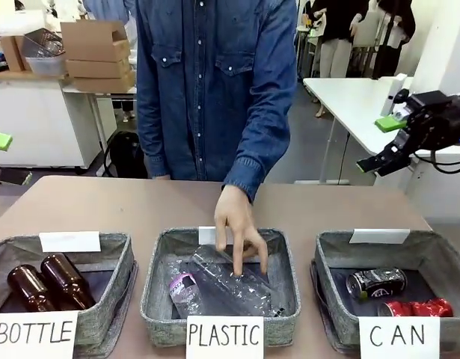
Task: Sort the can waste into the basket.
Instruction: Pick up the can waste from the table and place it in the right Fabric basket.
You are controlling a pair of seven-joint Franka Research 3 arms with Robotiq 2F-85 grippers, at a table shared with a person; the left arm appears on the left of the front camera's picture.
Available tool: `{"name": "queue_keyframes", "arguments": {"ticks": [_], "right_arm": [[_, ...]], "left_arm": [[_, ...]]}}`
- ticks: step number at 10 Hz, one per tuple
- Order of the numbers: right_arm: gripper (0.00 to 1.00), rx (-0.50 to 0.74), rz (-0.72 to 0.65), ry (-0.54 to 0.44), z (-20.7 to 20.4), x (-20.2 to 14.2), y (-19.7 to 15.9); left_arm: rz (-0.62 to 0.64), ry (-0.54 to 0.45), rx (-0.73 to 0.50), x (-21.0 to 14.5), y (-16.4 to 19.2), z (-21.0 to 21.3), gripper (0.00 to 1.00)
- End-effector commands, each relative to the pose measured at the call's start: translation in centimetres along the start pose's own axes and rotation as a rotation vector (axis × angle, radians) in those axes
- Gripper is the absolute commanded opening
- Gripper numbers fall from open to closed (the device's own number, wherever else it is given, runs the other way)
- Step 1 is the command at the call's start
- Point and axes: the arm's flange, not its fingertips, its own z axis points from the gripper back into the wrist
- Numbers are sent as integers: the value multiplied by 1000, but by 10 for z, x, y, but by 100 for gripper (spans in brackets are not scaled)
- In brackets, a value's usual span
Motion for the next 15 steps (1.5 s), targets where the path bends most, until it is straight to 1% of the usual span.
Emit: {"name": "queue_keyframes", "arguments": {"ticks": [1,15], "right_arm": [[100,-2,25,10,2,0,0],[100,-2,25,10,2,0,0]], "left_arm": [[-18,14,-7,-1,-1,4,100],[-18,14,-7,-1,-1,4,100]]}}
